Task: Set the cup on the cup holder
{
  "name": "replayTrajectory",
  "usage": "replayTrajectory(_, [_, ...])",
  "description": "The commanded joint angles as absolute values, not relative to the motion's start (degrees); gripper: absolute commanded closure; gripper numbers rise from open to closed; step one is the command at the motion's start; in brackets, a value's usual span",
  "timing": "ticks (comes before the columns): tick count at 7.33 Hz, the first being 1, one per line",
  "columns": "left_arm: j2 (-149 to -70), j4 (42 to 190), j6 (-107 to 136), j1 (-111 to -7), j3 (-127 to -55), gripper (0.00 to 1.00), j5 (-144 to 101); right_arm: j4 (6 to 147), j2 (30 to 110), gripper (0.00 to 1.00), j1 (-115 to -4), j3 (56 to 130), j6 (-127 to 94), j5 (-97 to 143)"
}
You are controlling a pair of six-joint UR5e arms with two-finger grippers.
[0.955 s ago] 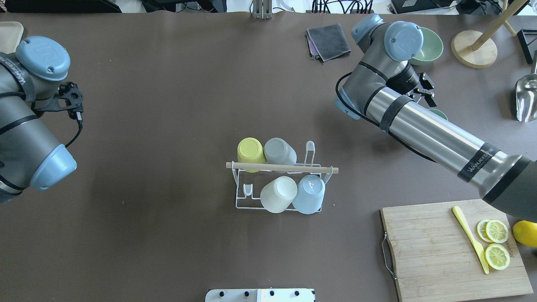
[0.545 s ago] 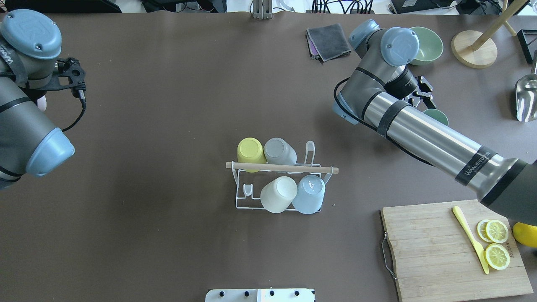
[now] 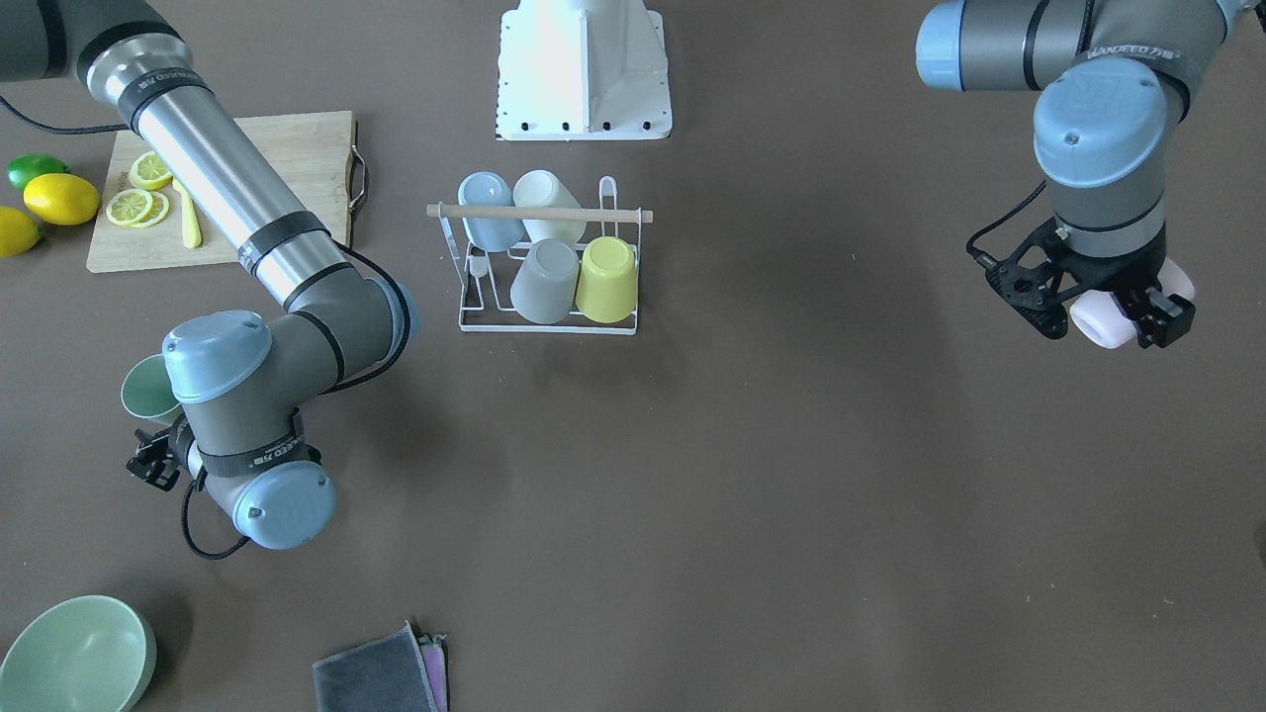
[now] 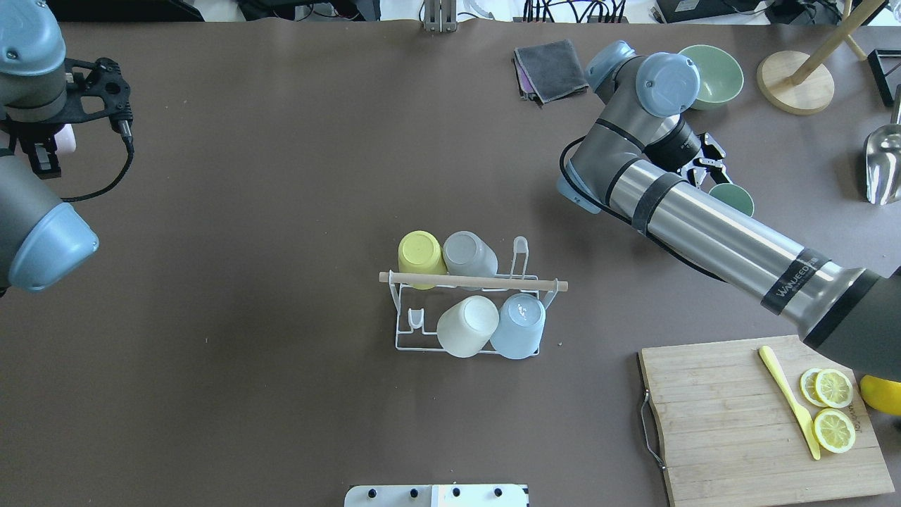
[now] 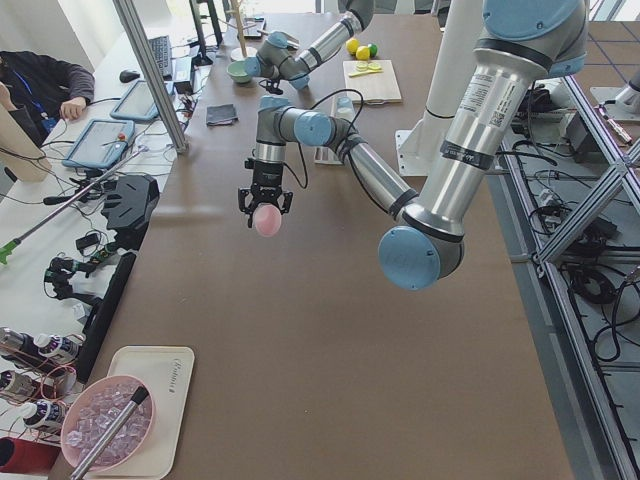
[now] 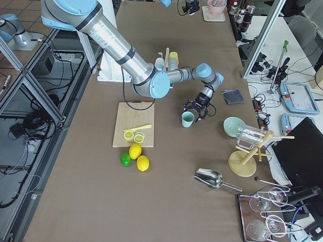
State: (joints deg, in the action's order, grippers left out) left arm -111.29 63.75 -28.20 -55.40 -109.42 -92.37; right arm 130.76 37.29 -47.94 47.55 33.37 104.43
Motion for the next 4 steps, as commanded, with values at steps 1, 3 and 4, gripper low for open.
replayTrajectory(1, [-110.92, 66.0, -28.47, -55.81, -110.39, 0.68, -92.2, 131.04, 37.27, 0.01, -47.29, 47.29, 33.57, 104.68])
replayTrajectory(3, [-110.92, 68.54, -24.9, -55.72, -111.1, 0.73, -92.46, 131.13, 37.35, 0.01, -47.02, 47.29, 33.92, 104.77])
replayTrajectory(4, [-110.92, 70.21, -24.09, -55.81, -111.44, 0.73, -92.63, 131.22, 37.35, 0.01, -46.93, 47.29, 34.53, 104.68])
